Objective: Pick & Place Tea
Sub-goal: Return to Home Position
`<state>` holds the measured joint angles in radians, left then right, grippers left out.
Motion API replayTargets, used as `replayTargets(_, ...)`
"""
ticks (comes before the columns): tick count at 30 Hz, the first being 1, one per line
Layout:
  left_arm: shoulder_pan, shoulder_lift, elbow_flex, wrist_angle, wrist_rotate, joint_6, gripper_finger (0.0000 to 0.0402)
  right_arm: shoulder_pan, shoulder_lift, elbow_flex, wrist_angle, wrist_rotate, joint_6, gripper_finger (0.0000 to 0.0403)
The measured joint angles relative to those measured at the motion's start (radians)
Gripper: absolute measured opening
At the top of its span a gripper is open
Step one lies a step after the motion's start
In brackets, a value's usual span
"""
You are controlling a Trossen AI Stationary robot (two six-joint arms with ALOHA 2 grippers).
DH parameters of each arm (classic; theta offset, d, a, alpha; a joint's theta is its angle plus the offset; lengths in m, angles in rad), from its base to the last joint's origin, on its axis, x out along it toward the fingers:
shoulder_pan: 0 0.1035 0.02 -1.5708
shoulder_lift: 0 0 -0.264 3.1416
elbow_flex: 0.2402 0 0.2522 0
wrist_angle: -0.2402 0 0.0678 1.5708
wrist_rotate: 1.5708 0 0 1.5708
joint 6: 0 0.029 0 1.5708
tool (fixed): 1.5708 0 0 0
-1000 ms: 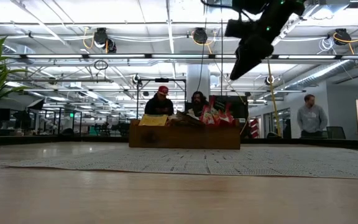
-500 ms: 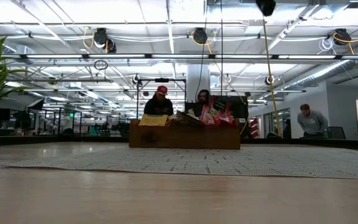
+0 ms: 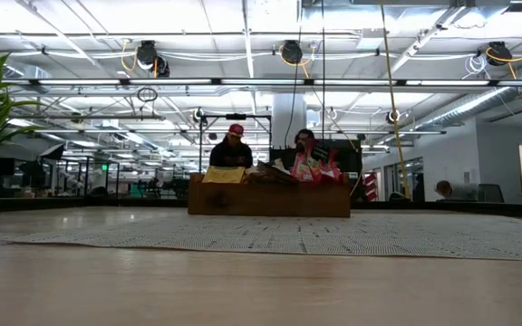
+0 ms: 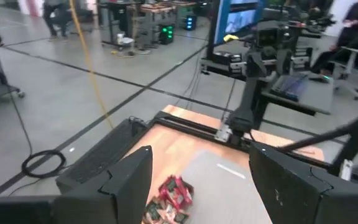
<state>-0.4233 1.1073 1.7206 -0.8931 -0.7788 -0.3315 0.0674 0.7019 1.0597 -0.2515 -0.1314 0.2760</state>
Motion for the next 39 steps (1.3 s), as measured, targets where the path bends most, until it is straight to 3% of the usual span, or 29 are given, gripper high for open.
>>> replayTargets(5,-0.061,-0.112,-0.139,0.044,-0.022,-0.011,0.0267,0.013,-0.104,-0.137,0.088,-0.006,-0.007,0.0105)
replayTargets(10,-0.087,-0.219,-0.305,0.171,-0.017,0.007,0.0267,0.021,-0.216,-0.330,0.305,-0.057,-0.003,0.0104)
replayTargets(18,-0.095,-0.367,-0.584,0.397,-0.018,0.037,0.0267,0.020,-0.387,-0.587,0.404,-0.055,0.017,0.0105)
replayTargets(22,-0.094,-0.436,-0.725,0.452,-0.106,-0.030,0.0267,0.020,-0.465,-0.689,0.467,-0.051,0.013,0.0105)
replayTargets(26,-0.094,-0.495,-0.852,0.460,-0.194,-0.129,0.0267,0.020,-0.544,-0.770,0.464,0.073,-0.026,0.0105)
replayTargets(32,-0.090,-0.589,-1.018,0.536,-0.207,-0.168,0.0267,0.020,-0.637,-0.860,0.452,0.209,-0.108,0.0105)
replayTargets(39,-0.024,-0.723,-1.169,0.606,-0.069,-0.164,0.0267,0.019,-0.696,-0.904,0.362,0.276,-0.118,0.0105)
